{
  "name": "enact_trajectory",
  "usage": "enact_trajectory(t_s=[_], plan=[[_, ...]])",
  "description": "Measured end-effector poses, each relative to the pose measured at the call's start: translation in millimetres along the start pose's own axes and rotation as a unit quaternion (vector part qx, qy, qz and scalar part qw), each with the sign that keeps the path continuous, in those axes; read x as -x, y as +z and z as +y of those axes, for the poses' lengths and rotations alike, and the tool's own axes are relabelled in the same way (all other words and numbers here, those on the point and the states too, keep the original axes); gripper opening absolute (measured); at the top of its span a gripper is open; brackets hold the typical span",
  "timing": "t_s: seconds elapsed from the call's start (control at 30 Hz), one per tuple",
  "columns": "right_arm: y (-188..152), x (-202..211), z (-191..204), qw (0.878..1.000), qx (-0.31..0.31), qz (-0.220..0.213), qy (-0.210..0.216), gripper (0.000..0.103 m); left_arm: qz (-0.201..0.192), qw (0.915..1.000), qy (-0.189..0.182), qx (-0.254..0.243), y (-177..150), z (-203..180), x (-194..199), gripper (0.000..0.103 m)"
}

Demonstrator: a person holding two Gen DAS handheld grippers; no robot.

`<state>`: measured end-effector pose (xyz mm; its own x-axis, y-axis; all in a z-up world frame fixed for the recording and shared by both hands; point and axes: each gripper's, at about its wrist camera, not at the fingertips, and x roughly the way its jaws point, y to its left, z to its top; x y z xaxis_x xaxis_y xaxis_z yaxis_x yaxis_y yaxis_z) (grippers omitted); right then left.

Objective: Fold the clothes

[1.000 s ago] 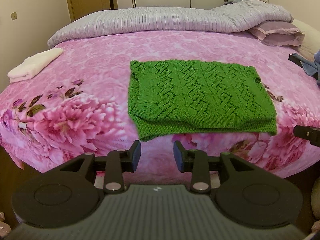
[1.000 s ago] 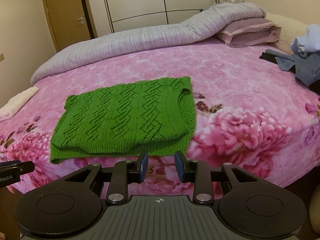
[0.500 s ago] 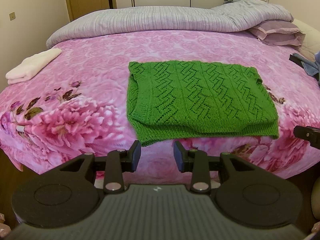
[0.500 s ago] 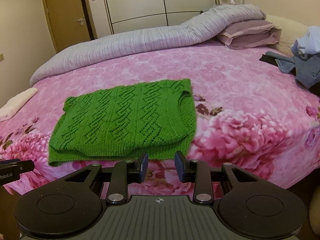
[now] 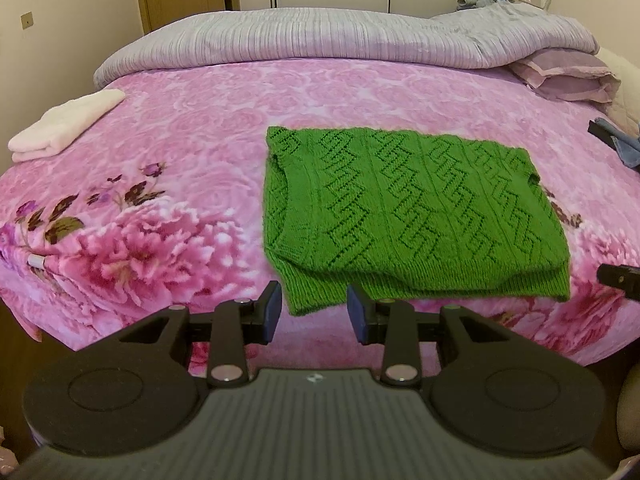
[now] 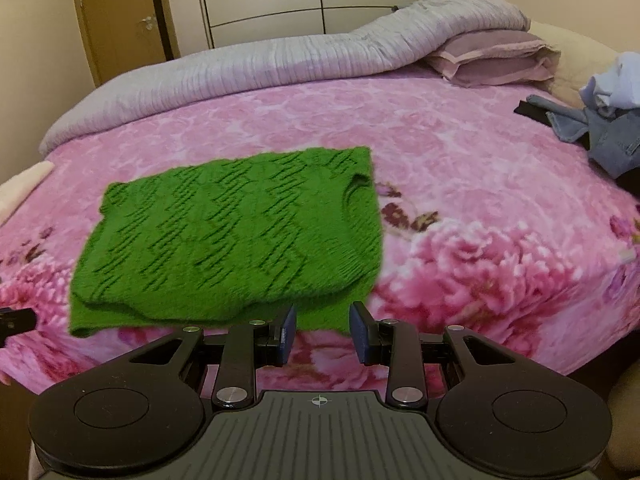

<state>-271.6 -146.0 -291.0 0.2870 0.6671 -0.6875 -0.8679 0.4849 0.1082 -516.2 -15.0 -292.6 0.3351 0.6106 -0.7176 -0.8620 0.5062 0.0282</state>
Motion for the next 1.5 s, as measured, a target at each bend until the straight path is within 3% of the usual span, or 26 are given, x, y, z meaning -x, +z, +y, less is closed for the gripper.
enact_trajectory(t_s=[0.23,0.3,0.43,0.53,0.7,0.8,0.9,1.0,1.07,1.13,1.37,1.5], plan=[[26,-9,-20,0.999,-0.018,-0.017,-0.023,0.035,0.016,0.9998,-0.009,0.009,15,10,-27,0.032],[28,-16,-27,0.999,-0.031,-0.02,-0.008,0.038,0.026,0.9996,-0.006,0.007,19,12,-37,0.032],[21,-43,-57,0.992,-0.118,0.017,0.038,0.04,0.034,0.9994,-0.007,0.006,26,13,-52,0.032],[19,-61,-81,0.979,-0.187,0.027,0.079,0.041,0.036,0.9992,-0.013,0.006,33,15,-62,0.032],[25,-91,-108,0.955,-0.251,0.047,0.149,0.041,0.041,0.9989,-0.024,0.0,41,15,-78,0.032],[26,-109,-124,0.941,-0.29,0.053,0.168,0.041,0.047,0.9982,-0.038,0.008,47,17,-88,0.032],[18,-127,-141,0.918,-0.347,0.07,0.179,0.042,0.049,0.9971,-0.055,0.015,51,19,-96,0.032],[7,-140,-151,0.892,-0.396,0.081,0.2,0.049,0.052,0.9954,-0.078,0.022,54,21,-103,0.031],[3,-142,-153,0.882,-0.412,0.072,0.218,0.059,0.054,0.9935,-0.096,0.029,54,24,-108,0.025],[5,-143,-152,0.882,-0.408,0.067,0.227,0.064,0.06,0.9911,-0.113,0.039,54,26,-115,0.017],[5,-148,-145,0.887,-0.382,0.06,0.252,0.064,0.064,0.9874,-0.127,0.07,45,38,-131,0.013],[5,-153,-142,0.886,-0.381,0.057,0.257,0.054,0.063,0.9835,-0.143,0.091,46,46,-134,0.013]])
